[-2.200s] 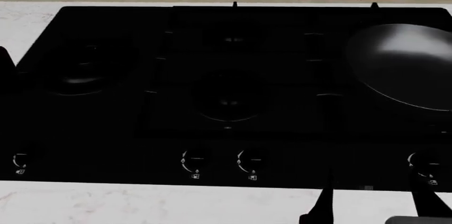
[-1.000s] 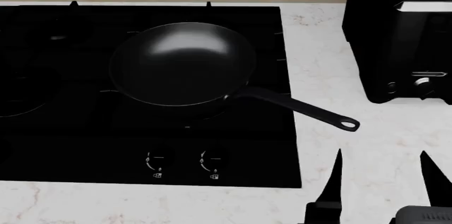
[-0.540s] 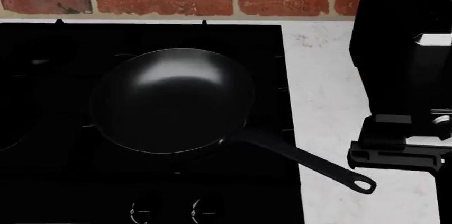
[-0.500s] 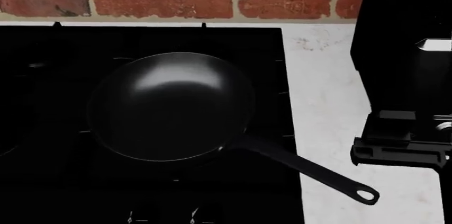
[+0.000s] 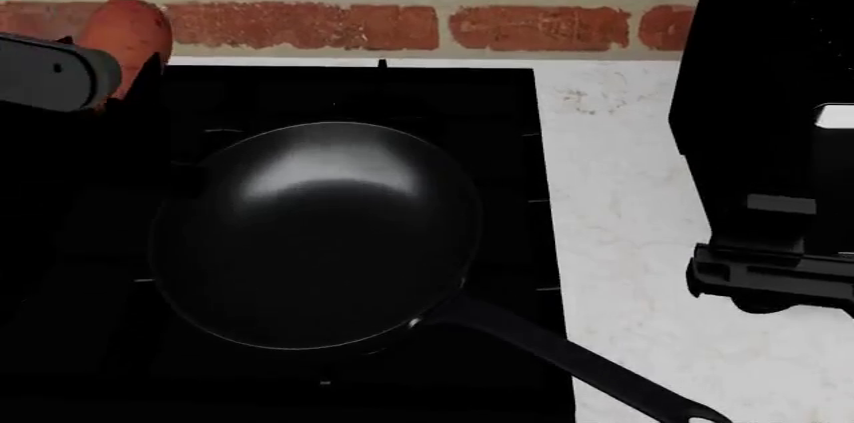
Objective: Pick the sweet potato from the plate and place it in the pan.
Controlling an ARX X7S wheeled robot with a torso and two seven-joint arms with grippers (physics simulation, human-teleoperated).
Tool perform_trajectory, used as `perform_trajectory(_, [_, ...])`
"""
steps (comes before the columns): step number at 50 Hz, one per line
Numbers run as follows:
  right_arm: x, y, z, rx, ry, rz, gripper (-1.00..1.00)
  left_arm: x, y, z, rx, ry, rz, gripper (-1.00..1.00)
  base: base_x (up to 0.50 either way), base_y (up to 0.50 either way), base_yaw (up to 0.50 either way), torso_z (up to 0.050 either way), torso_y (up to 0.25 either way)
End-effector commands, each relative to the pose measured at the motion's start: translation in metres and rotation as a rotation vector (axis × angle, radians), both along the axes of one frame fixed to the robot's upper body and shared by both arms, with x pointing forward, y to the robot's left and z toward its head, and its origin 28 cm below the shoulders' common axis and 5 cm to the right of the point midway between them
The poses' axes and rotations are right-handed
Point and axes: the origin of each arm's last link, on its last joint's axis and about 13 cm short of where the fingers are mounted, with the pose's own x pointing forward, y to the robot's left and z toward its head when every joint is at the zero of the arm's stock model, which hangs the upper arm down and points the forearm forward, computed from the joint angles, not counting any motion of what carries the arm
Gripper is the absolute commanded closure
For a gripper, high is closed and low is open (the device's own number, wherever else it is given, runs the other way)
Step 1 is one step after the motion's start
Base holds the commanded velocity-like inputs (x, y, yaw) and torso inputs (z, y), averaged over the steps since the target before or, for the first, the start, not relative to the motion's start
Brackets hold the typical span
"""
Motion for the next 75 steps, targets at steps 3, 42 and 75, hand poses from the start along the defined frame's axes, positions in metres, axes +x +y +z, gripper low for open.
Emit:
perform_trajectory(3, [-0.001, 0.000, -0.005, 0.017, -0.002, -0.023, -1.00, 0.035, -0.040, -0.017, 0.125, 0.057, -0.252, 1.00, 0.00, 0.00, 0.00, 0.000, 0.000])
perform_trajectory(42, [-0.011, -0.002, -0.016, 0.048, 0.026, -0.044, -1.00, -0.017, -0.043, -0.036, 0.124, 0.141, -0.358, -1.00, 0.00, 0.00, 0.00, 0.000, 0.000])
perform_trajectory(75, [0.003, -0.005, -0.019, 0.037, 0.034, -0.020, -1.00, -0.022, 0.055, 0.021, -0.096, -0.134, 0.264, -1.00, 0.00, 0.00, 0.00, 0.000, 0.000])
